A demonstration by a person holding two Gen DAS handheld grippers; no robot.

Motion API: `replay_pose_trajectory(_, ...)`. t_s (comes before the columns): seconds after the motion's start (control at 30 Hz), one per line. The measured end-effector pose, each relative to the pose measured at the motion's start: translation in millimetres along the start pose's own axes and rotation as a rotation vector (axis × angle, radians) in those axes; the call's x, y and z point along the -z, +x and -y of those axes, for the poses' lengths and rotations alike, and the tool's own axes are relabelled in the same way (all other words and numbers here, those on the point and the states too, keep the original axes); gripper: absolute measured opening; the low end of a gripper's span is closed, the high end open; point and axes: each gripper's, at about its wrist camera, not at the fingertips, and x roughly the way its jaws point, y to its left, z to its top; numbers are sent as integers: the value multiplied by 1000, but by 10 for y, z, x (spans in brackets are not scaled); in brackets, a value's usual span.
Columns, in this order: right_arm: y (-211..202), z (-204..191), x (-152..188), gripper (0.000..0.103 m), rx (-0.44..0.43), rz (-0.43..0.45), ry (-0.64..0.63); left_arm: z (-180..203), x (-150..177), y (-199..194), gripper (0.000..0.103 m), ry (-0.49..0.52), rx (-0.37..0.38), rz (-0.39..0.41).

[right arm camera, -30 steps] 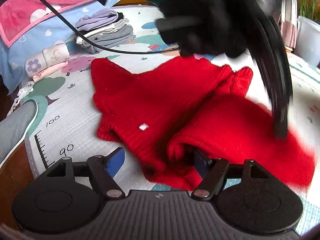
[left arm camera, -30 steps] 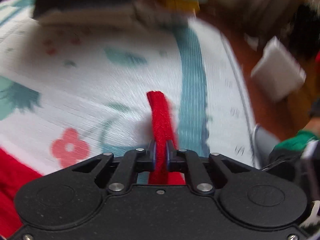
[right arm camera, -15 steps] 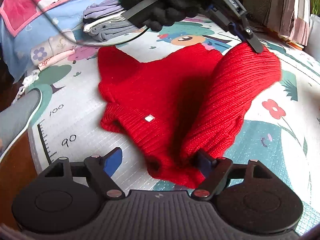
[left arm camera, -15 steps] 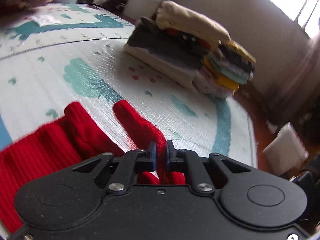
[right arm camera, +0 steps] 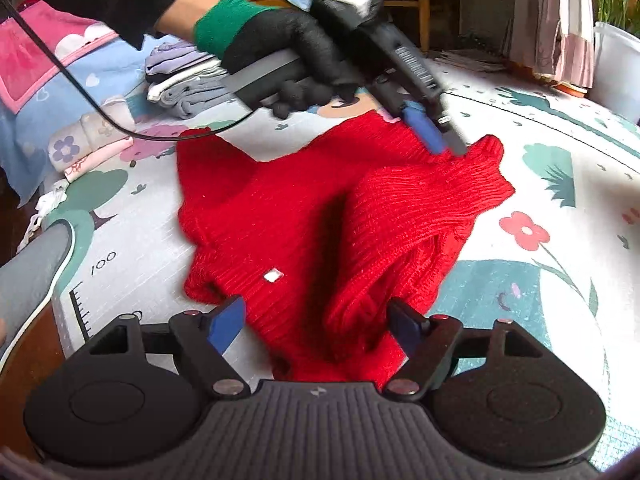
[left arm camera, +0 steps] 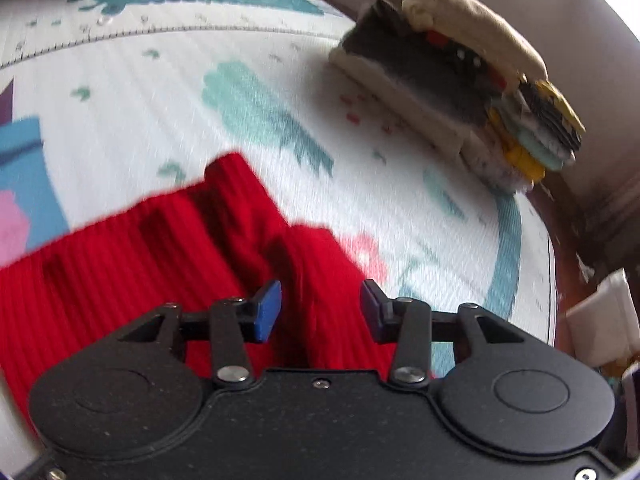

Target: Fold clothes

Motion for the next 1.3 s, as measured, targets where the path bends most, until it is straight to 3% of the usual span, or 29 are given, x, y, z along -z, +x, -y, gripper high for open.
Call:
replay_pose_trajectory(0.07, 41, -22, -10, 77, -14, -7, -13, 4, 2, 156, 41, 19, -43, -64)
replay_pose_trajectory(0.1, 59, -35, -15, 77, -21, -11, -20, -5, 25, 198, 32, 34, -52, -94)
replay_pose_trajectory(0.17, 92, -65, -11, 77, -34, -18, -27, 52, 64, 169, 14, 100, -73, -82)
replay_pose_trajectory(0.23, 110, -90, -1, 78, -42, -30, -32, 130, 90, 43, 9, 171, -102, -25)
replay_pose_trajectory(0.3, 122, -101, 15, 79, -45, -44, -36, 117, 110, -152, 9, 185, -54, 60)
replay_pose_trajectory(0.37, 110, -98, 21, 80, -47, -43, -35, 55, 140, -268, 9, 175, -52, 93)
replay_pose_trajectory(0.47, 154, -100, 21, 86, -65, -62, -34, -29, 212, -154, 9, 180, -115, 34)
replay_pose_trajectory(0.53, 178, -155, 8, 86, -62, -73, -68, -72, 236, -51, 9, 176, -112, -1)
replay_pose_trajectory(0.73, 108, -112, -10, 83, -69, -58, -39, -42, 221, -120, 9, 264, -88, 14)
replay_pose_trajectory(0.77, 87, -101, -10, 83, -63, -49, -35, -49, 219, -129, 12, 269, -89, 14)
replay_pose_trajectory(0.87, 8, -52, -15, 82, -47, -5, -8, -21, 171, -187, 38, 302, -143, 19)
replay_pose_trajectory(0.9, -28, -31, -20, 81, -39, 17, 12, -11, 142, -241, 42, 316, -155, 28)
replay_pose_trajectory(1.03, -88, -53, -96, 71, 29, 98, -34, 66, 62, -376, 40, 350, -129, 51)
replay_pose_trajectory(1.17, 92, -102, -236, 71, 8, 113, -146, 227, 82, -198, 40, 394, -93, 26)
replay_pose_trajectory(1.23, 254, -95, -272, 72, -23, 72, -165, 282, 120, -35, 40, 411, -94, 11)
replay_pose_trajectory(1.3, 435, -62, -263, 82, -64, -12, -146, 333, 173, 167, 39, 431, -117, -29)
